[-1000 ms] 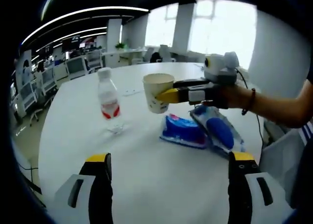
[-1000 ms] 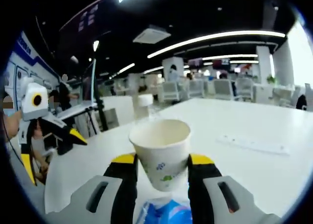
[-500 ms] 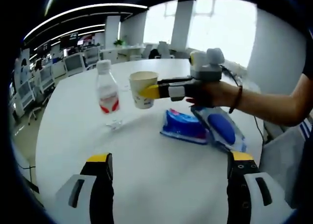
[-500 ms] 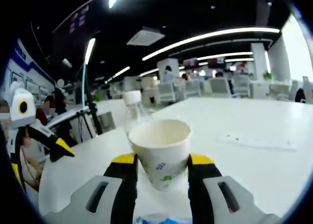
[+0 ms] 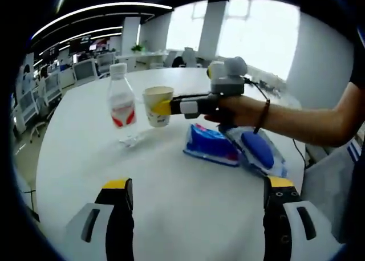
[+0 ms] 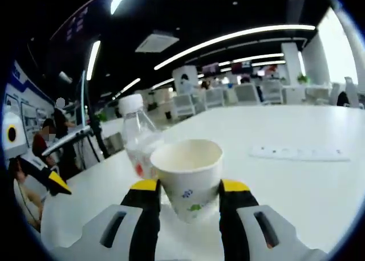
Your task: Arrange the tabletop items into an orderly group along one side of the table until the central work area is clear of visible clutter.
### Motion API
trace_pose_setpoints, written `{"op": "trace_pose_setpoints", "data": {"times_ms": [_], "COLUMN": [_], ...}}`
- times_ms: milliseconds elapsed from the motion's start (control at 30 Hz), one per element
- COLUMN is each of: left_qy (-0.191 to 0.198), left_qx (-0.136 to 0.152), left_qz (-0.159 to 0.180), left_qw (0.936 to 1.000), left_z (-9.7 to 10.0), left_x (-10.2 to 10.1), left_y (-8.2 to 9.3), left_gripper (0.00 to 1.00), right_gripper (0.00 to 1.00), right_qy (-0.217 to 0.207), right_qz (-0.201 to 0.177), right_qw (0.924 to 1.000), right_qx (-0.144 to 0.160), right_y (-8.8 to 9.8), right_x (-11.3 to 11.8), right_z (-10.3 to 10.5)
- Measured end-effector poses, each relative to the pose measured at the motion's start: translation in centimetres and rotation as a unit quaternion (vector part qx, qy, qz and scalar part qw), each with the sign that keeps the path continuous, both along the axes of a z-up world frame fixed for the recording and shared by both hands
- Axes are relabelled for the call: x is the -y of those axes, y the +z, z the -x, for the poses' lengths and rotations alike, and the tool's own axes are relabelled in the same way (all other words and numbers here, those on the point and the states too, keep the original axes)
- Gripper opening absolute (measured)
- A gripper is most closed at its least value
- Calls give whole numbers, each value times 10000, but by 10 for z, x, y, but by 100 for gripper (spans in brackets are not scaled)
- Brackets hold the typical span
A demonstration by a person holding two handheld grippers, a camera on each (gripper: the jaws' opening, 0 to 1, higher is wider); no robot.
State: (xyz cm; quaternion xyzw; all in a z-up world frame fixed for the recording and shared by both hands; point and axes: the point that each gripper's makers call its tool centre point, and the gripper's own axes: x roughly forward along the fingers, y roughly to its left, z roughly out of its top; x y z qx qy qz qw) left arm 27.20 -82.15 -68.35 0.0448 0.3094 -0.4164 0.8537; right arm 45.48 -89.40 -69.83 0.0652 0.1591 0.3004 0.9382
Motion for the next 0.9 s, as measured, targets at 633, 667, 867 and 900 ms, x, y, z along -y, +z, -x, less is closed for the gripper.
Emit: {"op": "trace_pose_setpoints", "data": {"times_ms": [633,667,867,900], "left_qy": [-120,-110,-92,-85], "left_qx": [-163,-169,-152,-147], "left_qz": [-34,-40,-32,-33], "left_qw": [9998,9998,9998,9999], "left_z": [8,8,6,6], "left_x": [1,1,0,0], "left_y": [-10,-10,-9,-8], "left_gripper": [92,92,92,92], "right_gripper": [36,36,36,36], "right_qy": [-36,-36,-25,-14], "right_qz": [130,117,228,250], "right_qw": [9997,9997,9995,9995], "right_qx": [-200,-203,-211,-216], "right_y": [-23,-24,-24,-24], "right_x": [-2,-2,-1,-2], "right_z": [-6,-6,-3,-3]}}
